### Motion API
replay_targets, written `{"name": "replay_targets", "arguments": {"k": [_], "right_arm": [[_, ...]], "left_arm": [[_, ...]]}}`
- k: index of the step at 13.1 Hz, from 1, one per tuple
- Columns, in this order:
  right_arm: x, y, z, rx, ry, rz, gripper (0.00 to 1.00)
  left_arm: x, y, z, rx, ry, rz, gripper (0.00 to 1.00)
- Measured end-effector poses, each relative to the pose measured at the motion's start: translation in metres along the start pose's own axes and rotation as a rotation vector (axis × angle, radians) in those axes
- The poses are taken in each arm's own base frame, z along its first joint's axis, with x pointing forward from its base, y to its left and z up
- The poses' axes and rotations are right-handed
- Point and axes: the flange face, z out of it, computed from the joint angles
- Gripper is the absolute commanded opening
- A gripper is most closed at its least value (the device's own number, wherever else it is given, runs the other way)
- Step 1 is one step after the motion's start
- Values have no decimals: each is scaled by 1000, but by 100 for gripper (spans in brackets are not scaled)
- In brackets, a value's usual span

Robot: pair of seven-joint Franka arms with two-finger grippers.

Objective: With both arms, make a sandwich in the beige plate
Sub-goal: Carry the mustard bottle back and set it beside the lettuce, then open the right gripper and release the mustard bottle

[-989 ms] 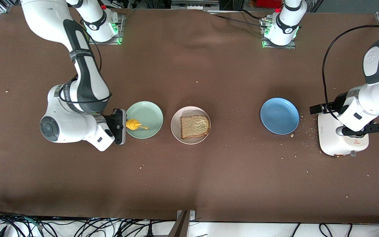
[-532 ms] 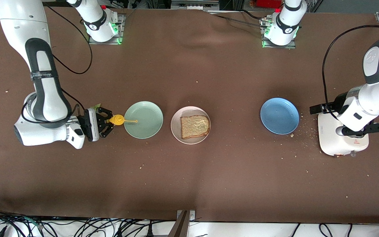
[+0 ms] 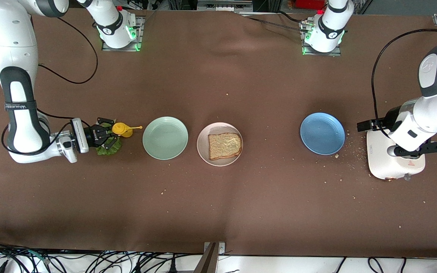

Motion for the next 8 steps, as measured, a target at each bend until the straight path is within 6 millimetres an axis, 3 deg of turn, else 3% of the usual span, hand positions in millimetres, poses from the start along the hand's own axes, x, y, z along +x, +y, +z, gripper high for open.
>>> {"name": "replay_targets", "arguments": {"k": [3,4,5,7,8], "right_arm": [[-23,3,16,-1,41,-48,0],[-25,3,17,0,43,-54,33],[-24,3,16,0,43,-56,84],[-25,3,16,-1,43,-55,99],[-25,2,15,-2,44,-55,99]], "left_arm": [[0,0,0,0,0,0,100],[0,0,0,0,0,0,100],[0,0,0,0,0,0,100],[0,0,0,0,0,0,100],[0,0,0,0,0,0,100]]}}
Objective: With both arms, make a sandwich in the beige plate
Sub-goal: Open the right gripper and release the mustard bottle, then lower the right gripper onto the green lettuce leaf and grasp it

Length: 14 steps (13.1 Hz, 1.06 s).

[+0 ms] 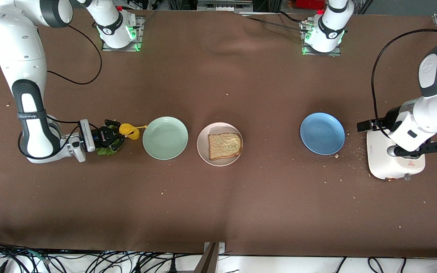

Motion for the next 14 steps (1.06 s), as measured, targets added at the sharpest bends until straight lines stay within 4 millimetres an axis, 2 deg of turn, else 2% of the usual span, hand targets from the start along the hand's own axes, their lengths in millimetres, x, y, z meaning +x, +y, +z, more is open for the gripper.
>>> {"name": "replay_targets", "arguments": {"k": [3,5,8,11,13,14], "right_arm": [[-1,-2,-11,-15,-7,17,99],[4,-5,-31,-21,-52,71,99],[41,-12,-70,-14,-193,218,99],[80,-18,-103,-61,-413,433,99],[93,-14,-108,-126,-601,595,99],[98,-8,-105,-164,-689,663,99]], "left_arm": [[0,0,0,0,1,0,100],[0,0,0,0,2,0,100],[0,0,-1,-1,4,1,100],[0,1,-1,-1,4,1,100],[0,1,-1,-1,4,1,100],[0,1,-1,-1,4,1,100]]}}
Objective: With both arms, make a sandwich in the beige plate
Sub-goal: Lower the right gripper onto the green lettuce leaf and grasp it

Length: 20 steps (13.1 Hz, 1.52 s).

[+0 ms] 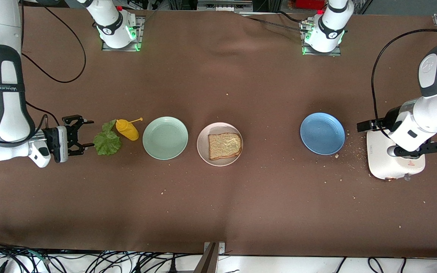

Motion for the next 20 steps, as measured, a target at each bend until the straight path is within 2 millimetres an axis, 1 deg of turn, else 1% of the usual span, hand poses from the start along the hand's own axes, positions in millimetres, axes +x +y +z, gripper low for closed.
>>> {"name": "replay_targets", "arguments": {"k": [2,5,7,9,10,11,12,13,17,19,20], "right_arm": [[18,3,6,-86,-136,140,99],[30,8,30,-204,-250,350,99],[32,11,53,-277,-283,461,99],[26,13,80,-329,-292,529,99],[23,13,93,-338,-295,557,93],[20,11,104,-338,-300,584,67],[17,10,112,-337,-304,601,16],[16,9,115,-341,-304,609,0],[14,10,113,-347,-301,626,0],[18,10,111,-350,-301,621,0],[21,10,107,-355,-310,612,0]], "left_arm": [[0,0,0,0,0,0,100],[0,-1,0,0,0,-2,100],[0,-1,0,0,0,-1,100],[0,-1,0,0,0,-2,100],[0,-1,0,0,0,-2,100],[0,-1,0,0,0,-2,100],[0,-1,0,0,0,-2,100],[0,-1,0,0,0,-2,100],[0,-3,0,-1,0,-4,100],[1,-3,0,-1,0,-5,100],[1,-3,0,-1,0,-5,100]]}}
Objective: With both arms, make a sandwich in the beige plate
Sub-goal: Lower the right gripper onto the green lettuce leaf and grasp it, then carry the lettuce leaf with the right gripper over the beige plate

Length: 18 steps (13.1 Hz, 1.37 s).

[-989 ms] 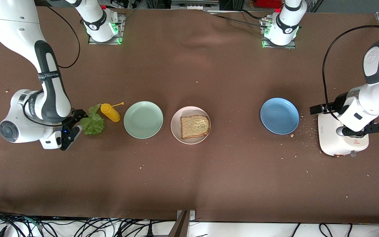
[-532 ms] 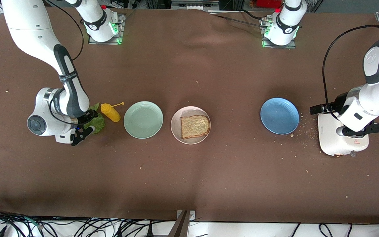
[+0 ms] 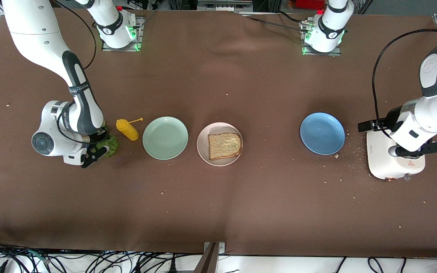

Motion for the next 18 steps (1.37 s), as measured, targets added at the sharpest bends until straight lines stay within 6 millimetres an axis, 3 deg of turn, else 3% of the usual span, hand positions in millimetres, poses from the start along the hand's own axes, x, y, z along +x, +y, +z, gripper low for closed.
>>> {"name": "replay_targets", "arguments": {"k": [9,13,15,18], "right_arm": [[30,-13,-98,-76,-66,17,0],[38,-21,-163,-105,-44,29,0],[45,-35,-193,-130,-35,33,0],[62,-87,-239,-156,-36,49,0]], "left_arm": [[1,1,2,1,-4,2,100],[1,1,2,1,-4,2,100],[1,1,3,1,-5,2,100],[1,1,3,1,-5,2,100]]}}
